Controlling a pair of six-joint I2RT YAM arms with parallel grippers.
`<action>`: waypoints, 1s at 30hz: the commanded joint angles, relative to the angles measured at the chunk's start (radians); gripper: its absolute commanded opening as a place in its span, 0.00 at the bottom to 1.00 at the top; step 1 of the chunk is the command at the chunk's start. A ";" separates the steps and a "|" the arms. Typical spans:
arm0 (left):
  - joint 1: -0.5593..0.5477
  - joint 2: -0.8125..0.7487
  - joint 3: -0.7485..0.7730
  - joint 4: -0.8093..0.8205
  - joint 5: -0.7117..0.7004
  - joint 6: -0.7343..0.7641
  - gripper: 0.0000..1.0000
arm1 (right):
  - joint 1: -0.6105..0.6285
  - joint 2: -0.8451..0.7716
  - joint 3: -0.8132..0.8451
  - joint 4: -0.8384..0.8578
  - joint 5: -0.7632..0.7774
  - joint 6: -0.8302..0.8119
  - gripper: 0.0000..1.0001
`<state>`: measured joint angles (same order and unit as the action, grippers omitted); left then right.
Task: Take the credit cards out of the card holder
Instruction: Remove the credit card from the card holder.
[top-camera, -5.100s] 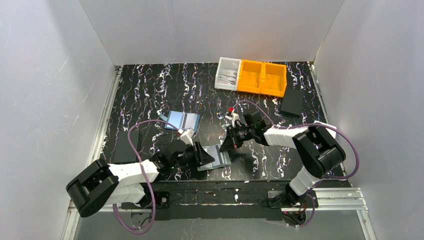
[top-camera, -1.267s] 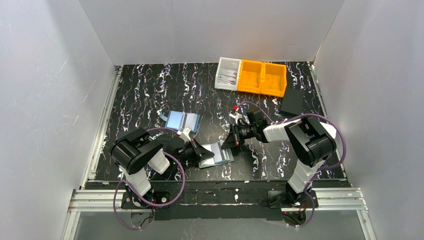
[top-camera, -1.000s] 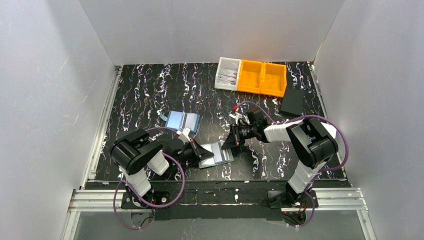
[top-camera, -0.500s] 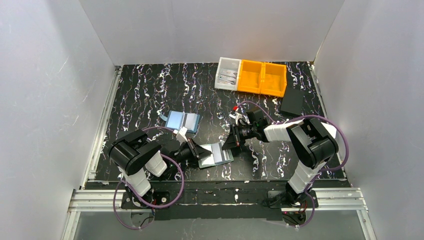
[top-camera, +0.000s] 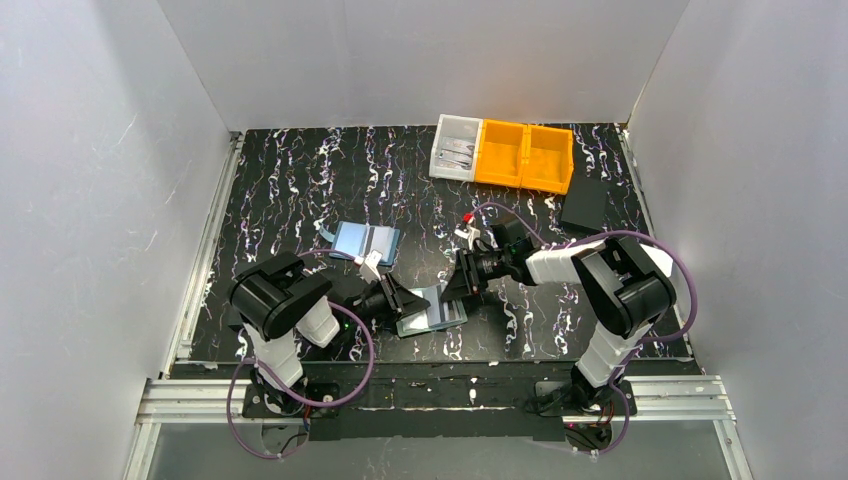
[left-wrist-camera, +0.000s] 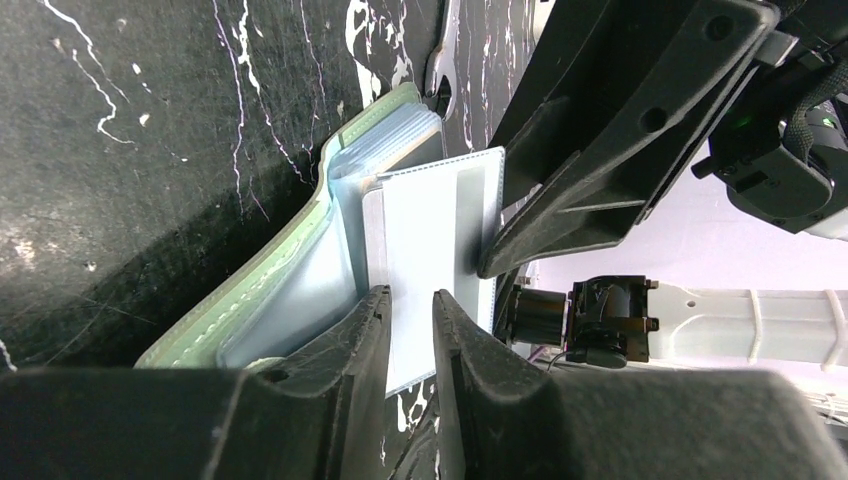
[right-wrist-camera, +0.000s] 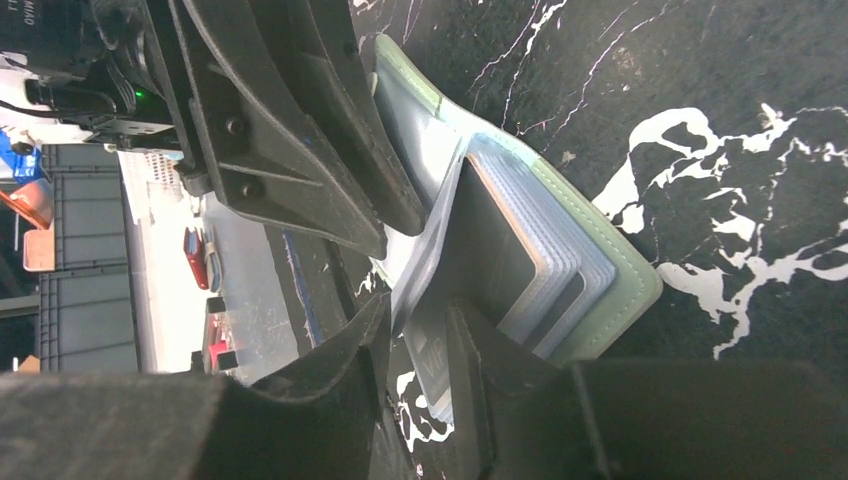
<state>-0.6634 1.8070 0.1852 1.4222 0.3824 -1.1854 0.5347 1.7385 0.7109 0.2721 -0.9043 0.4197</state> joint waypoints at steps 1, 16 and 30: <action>0.001 0.008 0.006 -0.014 0.001 0.015 0.24 | 0.015 0.037 0.024 -0.041 0.048 -0.021 0.27; 0.001 -0.139 -0.029 -0.037 0.009 0.045 0.50 | -0.021 -0.014 -0.005 0.158 -0.125 0.132 0.01; 0.003 -0.075 0.024 -0.014 0.070 0.039 0.50 | -0.022 -0.035 -0.005 0.208 -0.180 0.184 0.01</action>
<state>-0.6628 1.7202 0.1789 1.4063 0.4154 -1.1641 0.5163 1.7485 0.7036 0.3929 -0.9981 0.5686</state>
